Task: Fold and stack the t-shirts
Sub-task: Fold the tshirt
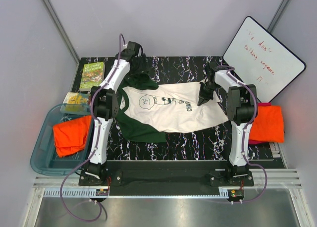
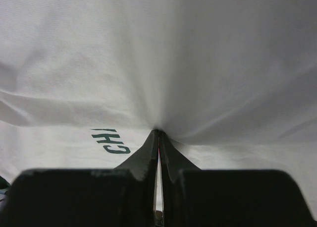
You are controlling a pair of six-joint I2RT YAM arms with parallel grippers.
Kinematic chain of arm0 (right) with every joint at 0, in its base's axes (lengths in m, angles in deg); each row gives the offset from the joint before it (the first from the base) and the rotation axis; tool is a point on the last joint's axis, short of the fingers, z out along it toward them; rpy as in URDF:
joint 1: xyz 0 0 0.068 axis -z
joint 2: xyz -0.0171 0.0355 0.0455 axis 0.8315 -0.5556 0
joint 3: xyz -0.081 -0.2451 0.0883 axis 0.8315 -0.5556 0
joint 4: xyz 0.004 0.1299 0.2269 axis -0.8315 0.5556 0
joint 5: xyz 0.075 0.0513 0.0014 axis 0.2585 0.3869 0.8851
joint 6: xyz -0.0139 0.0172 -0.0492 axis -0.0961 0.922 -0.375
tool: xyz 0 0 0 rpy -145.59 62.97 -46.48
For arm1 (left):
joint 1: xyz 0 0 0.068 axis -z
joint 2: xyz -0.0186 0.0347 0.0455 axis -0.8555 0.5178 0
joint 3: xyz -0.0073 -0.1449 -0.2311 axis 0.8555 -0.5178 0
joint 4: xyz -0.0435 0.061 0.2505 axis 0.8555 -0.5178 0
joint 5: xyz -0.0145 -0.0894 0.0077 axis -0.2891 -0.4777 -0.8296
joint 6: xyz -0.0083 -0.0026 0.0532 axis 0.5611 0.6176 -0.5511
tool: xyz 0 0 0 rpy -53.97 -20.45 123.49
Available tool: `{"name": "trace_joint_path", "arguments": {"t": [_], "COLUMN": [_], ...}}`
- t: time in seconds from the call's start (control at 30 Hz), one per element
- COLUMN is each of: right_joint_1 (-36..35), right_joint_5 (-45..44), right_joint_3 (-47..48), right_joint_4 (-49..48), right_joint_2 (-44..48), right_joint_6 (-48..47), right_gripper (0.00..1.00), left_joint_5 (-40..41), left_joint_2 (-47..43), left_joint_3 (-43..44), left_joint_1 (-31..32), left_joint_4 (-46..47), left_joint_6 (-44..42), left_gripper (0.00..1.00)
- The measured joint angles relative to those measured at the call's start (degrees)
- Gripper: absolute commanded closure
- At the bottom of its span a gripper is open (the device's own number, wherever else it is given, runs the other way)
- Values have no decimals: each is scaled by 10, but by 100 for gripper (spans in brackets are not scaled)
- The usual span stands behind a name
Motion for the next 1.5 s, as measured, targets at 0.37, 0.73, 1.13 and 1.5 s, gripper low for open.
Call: {"name": "trace_joint_path", "arguments": {"t": [0.37,0.73,1.13,1.5], "right_joint_1": [0,0,0,0], "right_joint_5": [0,0,0,5], "right_joint_3": [-2,-2,-2,-3], "right_joint_4": [0,0,0,0], "right_joint_2": [0,0,0,0], "right_joint_6": [0,0,0,-1], "right_gripper": [91,91,91,91], "left_joint_5": [-12,-50,-157,-318], "left_joint_2": [34,66,-88,-254], "left_joint_3": [16,13,-44,-232], "left_joint_1": [-1,-6,-55,-103], "left_joint_4": [61,81,110,118], "left_joint_6": [34,64,116,191], "left_gripper": [26,100,100,100]}}
